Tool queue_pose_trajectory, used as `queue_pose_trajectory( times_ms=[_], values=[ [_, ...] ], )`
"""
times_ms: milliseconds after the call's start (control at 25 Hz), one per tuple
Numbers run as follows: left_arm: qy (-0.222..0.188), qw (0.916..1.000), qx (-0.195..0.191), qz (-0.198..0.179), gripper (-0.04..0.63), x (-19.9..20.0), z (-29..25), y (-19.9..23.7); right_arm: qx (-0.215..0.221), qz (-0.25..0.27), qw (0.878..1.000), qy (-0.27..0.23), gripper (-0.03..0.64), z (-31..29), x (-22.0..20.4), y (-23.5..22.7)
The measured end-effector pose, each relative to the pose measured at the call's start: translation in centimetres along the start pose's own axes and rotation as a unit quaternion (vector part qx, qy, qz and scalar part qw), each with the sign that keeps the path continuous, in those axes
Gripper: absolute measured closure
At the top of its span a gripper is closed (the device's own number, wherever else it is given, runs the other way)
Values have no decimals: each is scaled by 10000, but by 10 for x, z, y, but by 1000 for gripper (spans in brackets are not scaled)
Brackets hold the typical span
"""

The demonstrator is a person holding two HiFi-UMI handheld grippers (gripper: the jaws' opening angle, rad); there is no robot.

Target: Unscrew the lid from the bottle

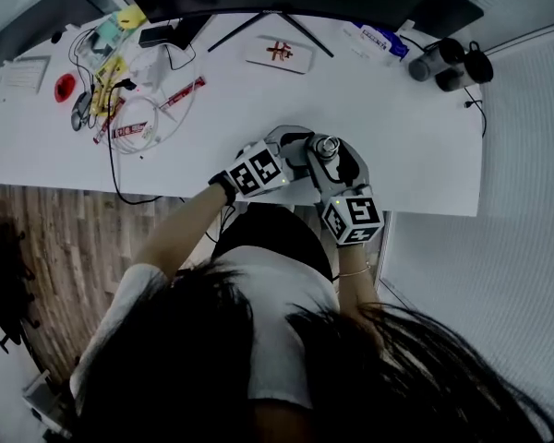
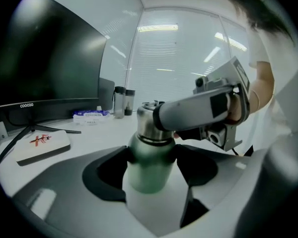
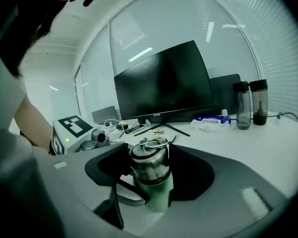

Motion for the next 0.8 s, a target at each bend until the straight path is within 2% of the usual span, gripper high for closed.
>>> queue_pose_trajectory(
  times_ms=[160,320,600,800],
  values=[
    [37,10000,-63,17,236,-1,0,0,680,281,9970,228,362,-2,-1,2],
    [177,9989,-414,-115,235,-2,0,0,1550,587,9843,605,362,-3,-2,6],
    [450,9905,-1205,-490,233,-3,0,1,2881,1024,9466,1021,364,-5,-3,11],
    [608,9802,-1772,-647,230,-5,0,1,3544,1196,9206,1128,364,-6,-4,13]
  ],
)
Point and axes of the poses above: the fingertips, and each gripper's own axes: z backward along the fingers, y to its left, x out of its top, the point moved 1 cm from there along z, backward along the fingers, and after that the axes turned 9 degrees about x, right-handed, at the moved point
